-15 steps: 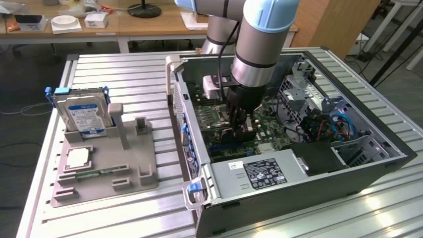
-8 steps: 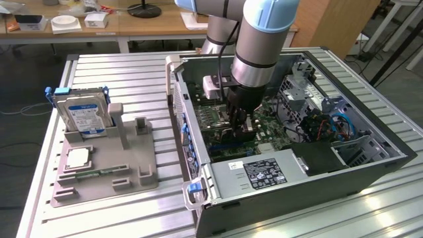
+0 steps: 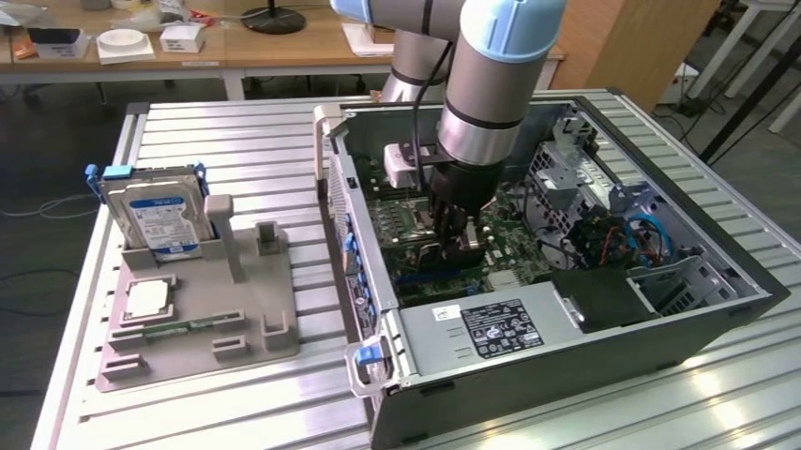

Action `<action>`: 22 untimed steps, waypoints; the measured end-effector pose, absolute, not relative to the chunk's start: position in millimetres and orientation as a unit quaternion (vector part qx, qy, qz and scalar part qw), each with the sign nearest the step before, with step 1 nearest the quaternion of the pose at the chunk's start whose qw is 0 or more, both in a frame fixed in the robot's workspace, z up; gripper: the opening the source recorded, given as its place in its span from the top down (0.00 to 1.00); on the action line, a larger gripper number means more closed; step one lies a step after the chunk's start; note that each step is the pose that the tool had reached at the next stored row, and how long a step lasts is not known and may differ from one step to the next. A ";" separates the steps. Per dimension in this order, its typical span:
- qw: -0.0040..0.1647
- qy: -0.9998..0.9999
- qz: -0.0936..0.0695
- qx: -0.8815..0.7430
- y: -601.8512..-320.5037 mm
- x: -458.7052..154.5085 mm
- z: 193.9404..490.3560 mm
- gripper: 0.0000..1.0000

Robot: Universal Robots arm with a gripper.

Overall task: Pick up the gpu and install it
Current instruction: 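Insert the gpu into the slot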

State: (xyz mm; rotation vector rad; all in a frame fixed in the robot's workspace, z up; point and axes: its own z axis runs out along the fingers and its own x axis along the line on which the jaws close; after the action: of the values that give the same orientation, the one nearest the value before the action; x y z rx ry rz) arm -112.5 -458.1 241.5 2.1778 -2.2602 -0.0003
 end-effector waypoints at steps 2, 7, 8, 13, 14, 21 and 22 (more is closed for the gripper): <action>0.001 -0.720 0.000 0.694 -458.1 -112.5 241.4 0.74; 0.001 -0.720 0.000 0.694 -458.1 -112.4 241.9 0.74; 0.001 -0.720 0.000 0.694 -458.0 -112.4 242.5 0.74; 0.002 -0.720 0.000 0.693 -457.6 -112.4 247.4 0.74; 0.002 -0.720 0.000 0.693 -457.6 -112.4 247.6 0.74; 0.002 -0.720 0.001 0.693 -457.0 -112.5 247.3 0.74; 0.002 -0.720 0.001 0.694 -456.3 -112.6 247.1 0.74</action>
State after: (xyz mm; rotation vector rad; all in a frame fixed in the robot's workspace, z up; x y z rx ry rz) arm -112.6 -456.3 247.1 2.1764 -2.2609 0.0025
